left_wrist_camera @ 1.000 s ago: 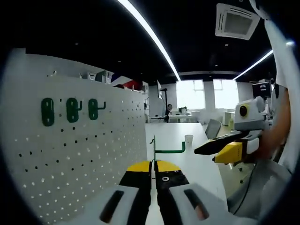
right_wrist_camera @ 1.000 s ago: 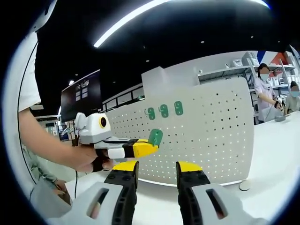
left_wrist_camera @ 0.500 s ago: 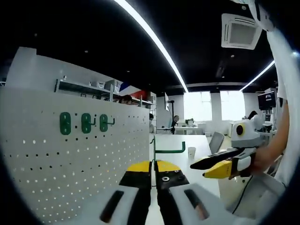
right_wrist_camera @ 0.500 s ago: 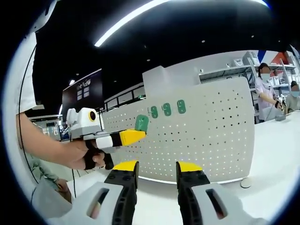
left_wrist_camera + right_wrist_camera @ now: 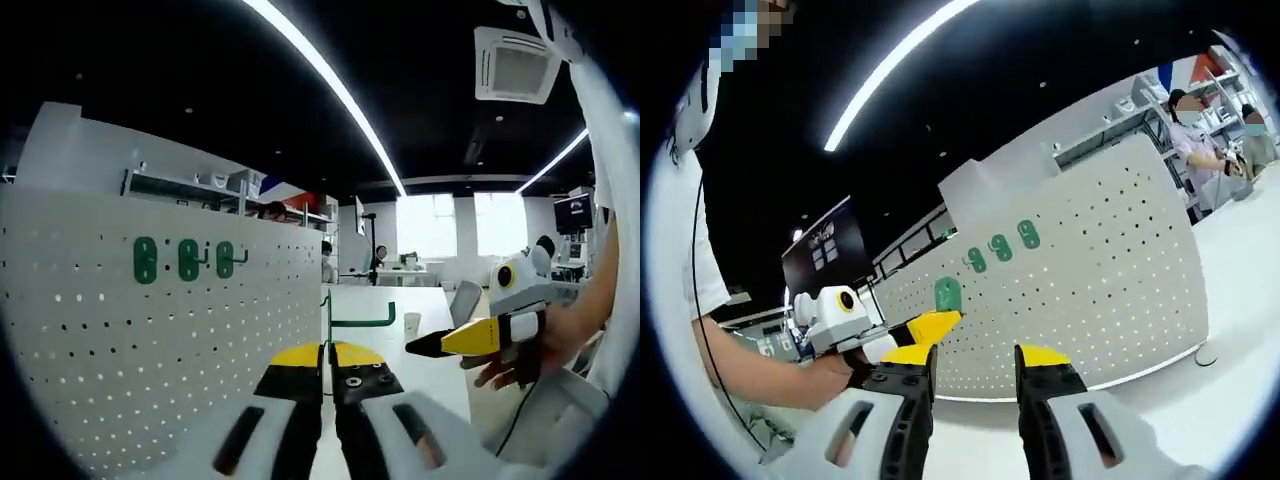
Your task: Insert the hook assembly into the mounting plate slot until the hook locks in place.
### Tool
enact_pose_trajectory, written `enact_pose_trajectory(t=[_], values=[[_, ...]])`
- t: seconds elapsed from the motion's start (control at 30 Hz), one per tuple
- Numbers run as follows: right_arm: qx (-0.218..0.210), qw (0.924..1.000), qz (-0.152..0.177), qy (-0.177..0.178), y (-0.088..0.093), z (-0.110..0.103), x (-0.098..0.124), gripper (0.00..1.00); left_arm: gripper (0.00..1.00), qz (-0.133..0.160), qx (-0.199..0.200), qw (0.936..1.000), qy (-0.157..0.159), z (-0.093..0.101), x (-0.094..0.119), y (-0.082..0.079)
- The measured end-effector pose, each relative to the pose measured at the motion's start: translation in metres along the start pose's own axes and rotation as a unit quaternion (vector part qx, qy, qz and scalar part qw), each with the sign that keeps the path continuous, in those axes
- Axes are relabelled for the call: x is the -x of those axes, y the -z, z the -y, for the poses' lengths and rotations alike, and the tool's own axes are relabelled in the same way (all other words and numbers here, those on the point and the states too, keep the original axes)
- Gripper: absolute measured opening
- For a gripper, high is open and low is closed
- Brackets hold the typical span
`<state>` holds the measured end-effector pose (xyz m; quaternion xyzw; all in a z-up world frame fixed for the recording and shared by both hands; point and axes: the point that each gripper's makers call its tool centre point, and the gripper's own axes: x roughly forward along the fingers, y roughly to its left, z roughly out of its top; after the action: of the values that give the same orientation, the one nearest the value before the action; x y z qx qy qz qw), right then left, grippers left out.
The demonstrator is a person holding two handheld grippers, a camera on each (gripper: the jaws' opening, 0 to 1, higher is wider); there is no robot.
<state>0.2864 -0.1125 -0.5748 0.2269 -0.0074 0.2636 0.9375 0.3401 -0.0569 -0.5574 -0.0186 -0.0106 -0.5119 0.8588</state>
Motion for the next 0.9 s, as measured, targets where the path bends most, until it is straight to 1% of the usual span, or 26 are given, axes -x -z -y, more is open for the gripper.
enact_pose_trajectory(t=[0.17,0.23,0.27,0.47,0.67,0.83,0.9], values=[[0.001,1.0000,0.003,0.001,-0.003,-0.001,-0.001,0.29,0.02,-0.008,0.000,1.0000,0.000,0.002,0.000,0.005],[0.010,0.9999,0.004,0.002,-0.005,-0.003,-0.003,0.27,0.02,-0.008,0.001,1.0000,-0.002,0.003,0.000,0.006],[0.020,0.9998,0.005,0.003,-0.007,-0.003,-0.004,0.26,0.02,-0.008,0.001,1.0000,-0.002,0.004,0.000,0.006],[0.041,0.9991,0.009,-0.003,-0.011,-0.010,-0.011,0.21,0.02,-0.009,0.003,0.9999,-0.004,0.008,-0.001,0.006],[0.044,0.9989,0.013,-0.014,-0.013,-0.017,-0.018,0.18,0.02,-0.011,0.002,0.9999,-0.003,0.012,-0.003,0.007],[0.045,0.9988,0.014,-0.016,-0.013,-0.019,-0.023,0.14,0.02,-0.012,-0.001,0.9999,0.001,0.016,-0.004,0.008],[0.044,0.9987,0.019,-0.016,-0.015,-0.019,-0.024,0.13,0.02,-0.012,0.001,0.9999,0.000,0.017,-0.004,0.008]])
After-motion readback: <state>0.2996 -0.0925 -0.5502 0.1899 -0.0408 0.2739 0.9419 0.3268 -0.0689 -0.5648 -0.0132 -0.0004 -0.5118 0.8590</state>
